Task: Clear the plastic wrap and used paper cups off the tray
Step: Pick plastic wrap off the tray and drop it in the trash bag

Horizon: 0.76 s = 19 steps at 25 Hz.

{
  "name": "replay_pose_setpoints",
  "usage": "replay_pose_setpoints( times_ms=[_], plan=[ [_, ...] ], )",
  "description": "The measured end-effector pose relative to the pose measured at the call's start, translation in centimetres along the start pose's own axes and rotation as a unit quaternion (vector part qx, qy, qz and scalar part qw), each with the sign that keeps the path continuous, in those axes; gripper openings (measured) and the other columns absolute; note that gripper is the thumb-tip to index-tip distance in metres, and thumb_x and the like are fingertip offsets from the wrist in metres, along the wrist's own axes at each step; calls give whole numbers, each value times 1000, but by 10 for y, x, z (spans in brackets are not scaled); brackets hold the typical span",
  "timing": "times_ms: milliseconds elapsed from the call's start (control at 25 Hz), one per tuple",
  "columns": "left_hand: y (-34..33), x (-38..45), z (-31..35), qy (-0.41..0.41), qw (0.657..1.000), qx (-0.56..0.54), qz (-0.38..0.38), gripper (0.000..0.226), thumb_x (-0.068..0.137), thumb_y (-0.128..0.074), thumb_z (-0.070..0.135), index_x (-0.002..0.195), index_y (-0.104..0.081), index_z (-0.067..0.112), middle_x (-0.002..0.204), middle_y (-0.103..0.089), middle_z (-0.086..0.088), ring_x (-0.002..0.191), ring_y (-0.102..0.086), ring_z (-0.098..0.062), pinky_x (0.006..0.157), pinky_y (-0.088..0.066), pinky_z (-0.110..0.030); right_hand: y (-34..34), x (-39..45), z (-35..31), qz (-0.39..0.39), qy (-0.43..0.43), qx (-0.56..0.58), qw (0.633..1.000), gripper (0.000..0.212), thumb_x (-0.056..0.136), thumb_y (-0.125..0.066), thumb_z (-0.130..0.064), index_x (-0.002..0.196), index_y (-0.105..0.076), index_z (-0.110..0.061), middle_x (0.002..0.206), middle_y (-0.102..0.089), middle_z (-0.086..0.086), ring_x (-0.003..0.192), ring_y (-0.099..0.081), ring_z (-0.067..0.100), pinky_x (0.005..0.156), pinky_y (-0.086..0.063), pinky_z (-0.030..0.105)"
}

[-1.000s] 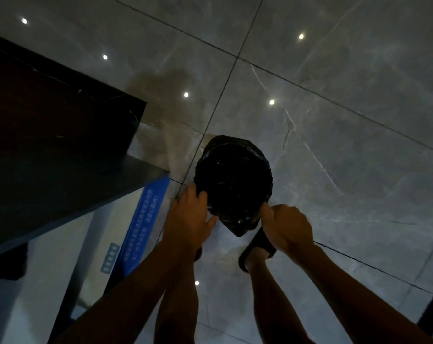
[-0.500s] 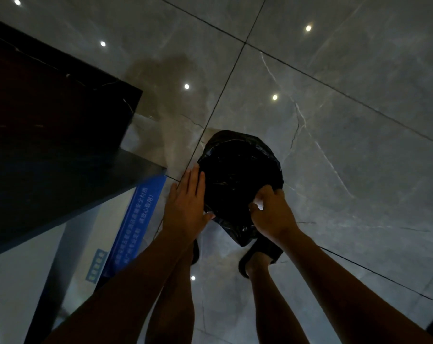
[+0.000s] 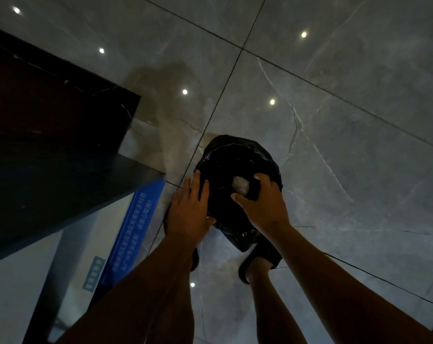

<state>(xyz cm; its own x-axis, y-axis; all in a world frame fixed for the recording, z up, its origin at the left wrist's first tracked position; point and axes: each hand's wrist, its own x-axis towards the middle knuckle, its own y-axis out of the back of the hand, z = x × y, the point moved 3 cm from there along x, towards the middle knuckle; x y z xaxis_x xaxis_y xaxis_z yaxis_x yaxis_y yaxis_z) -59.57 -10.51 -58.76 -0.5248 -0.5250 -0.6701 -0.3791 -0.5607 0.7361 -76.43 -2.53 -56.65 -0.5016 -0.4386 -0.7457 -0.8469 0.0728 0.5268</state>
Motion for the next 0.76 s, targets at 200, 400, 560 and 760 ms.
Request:
replay_pose_setpoints(
  times_ms=[200, 400, 560, 760],
  plan=[
    [26, -11, 4, -2, 1000, -6, -26, 94, 94, -60, 48, 159, 0, 15, 166, 10, -10, 152, 0, -34, 120, -20, -51, 22, -19, 13, -33, 10, -71, 997, 66, 90, -67, -39, 146, -38, -22, 140, -54, 14, 131, -52, 33, 105, -49, 45],
    [70, -53, 14, -16, 999, 5, -29, 70, 94, -59, 41, 151, -27, 15, 157, -26, -15, 144, -27, -31, 113, -31, -45, 61, -69, 9, -88, 20, -190, 978, 56, 91, -60, -38, 142, -45, -22, 121, -63, 13, 114, -59, 33, 89, -55, 41],
    [110, -104, 20, -36, 998, 16, -56, 52, 92, -57, 34, 139, -44, 14, 142, -43, -13, 130, -41, -30, 104, -38, -42, 97, -121, -13, -85, 34, -215, 972, 53, 94, -56, -38, 142, -46, -17, 126, -64, 18, 119, -57, 37, 95, -53, 45],
    [161, -184, 25, -23, 996, 17, -83, 59, 94, -54, 35, 146, -38, 12, 142, -43, -16, 129, -43, -32, 99, -42, -43, 136, -201, -50, -72, 47, -232, 969, 46, 98, -54, -37, 137, -48, -15, 122, -66, 19, 118, -57, 37, 92, -52, 42]
  ],
)
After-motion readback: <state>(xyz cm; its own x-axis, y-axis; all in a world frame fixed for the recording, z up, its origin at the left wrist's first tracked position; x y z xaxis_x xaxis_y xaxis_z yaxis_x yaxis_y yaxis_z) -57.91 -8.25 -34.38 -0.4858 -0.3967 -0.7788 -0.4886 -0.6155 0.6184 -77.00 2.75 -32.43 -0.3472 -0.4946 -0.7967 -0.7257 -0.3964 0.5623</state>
